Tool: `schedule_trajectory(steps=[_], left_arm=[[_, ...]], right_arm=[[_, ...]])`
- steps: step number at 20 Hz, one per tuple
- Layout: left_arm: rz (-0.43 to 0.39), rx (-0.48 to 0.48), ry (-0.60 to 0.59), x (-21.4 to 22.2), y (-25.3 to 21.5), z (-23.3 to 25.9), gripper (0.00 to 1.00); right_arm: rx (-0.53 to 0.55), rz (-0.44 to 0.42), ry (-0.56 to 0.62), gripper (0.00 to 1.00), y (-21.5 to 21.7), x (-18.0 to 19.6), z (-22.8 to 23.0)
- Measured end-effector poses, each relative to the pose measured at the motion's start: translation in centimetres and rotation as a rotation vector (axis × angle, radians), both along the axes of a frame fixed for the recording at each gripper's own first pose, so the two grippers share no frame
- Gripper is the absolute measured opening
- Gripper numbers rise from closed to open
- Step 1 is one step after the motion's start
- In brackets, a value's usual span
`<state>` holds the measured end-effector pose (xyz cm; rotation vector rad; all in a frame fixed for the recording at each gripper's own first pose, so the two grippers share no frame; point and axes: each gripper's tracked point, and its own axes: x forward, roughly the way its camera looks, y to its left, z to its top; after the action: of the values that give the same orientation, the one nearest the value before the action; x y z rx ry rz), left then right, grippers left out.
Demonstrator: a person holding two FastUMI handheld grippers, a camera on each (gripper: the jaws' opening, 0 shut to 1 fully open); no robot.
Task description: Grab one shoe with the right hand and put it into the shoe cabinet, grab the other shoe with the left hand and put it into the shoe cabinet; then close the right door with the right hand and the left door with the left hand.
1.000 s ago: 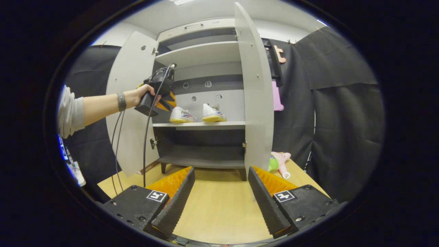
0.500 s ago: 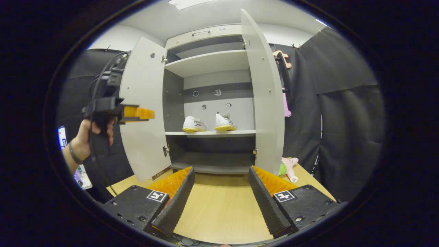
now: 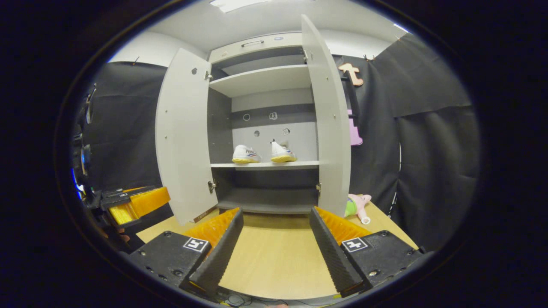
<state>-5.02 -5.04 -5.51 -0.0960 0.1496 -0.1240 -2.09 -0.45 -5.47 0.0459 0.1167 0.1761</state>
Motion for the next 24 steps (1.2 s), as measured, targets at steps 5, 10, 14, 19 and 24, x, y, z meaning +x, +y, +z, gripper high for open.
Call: schedule_trajectory(steps=[5, 10, 14, 19, 24], left_arm=[[0.066, -0.041, -0.003, 0.2, 1.4, 0.3, 0.95], [0.036, 0.021, -0.006, 0.1, 1.3, 0.0, 0.95], [0.009, 0.031, -0.011, -0.3, 0.8, -0.1, 0.95], [-0.019, 0.049, 0.012, -0.7, 0.5, -0.8, 0.95], [-0.038, 0.056, 0.015, -0.7, 0.1, -1.3, 0.95]], right_arm=[[-0.020, -0.034, -0.044, 0.96, -1.7, -0.8, 1.6], [-0.058, -0.151, -0.115, 0.99, -7.4, 0.0, 5.6], [-0.092, -0.298, -0.143, 0.99, -15.3, 3.7, 10.2], [-0.098, -0.381, -0.185, 0.98, -20.7, 8.2, 15.4], [-0.122, -0.396, -0.203, 0.98, -22.1, 12.9, 18.1]])
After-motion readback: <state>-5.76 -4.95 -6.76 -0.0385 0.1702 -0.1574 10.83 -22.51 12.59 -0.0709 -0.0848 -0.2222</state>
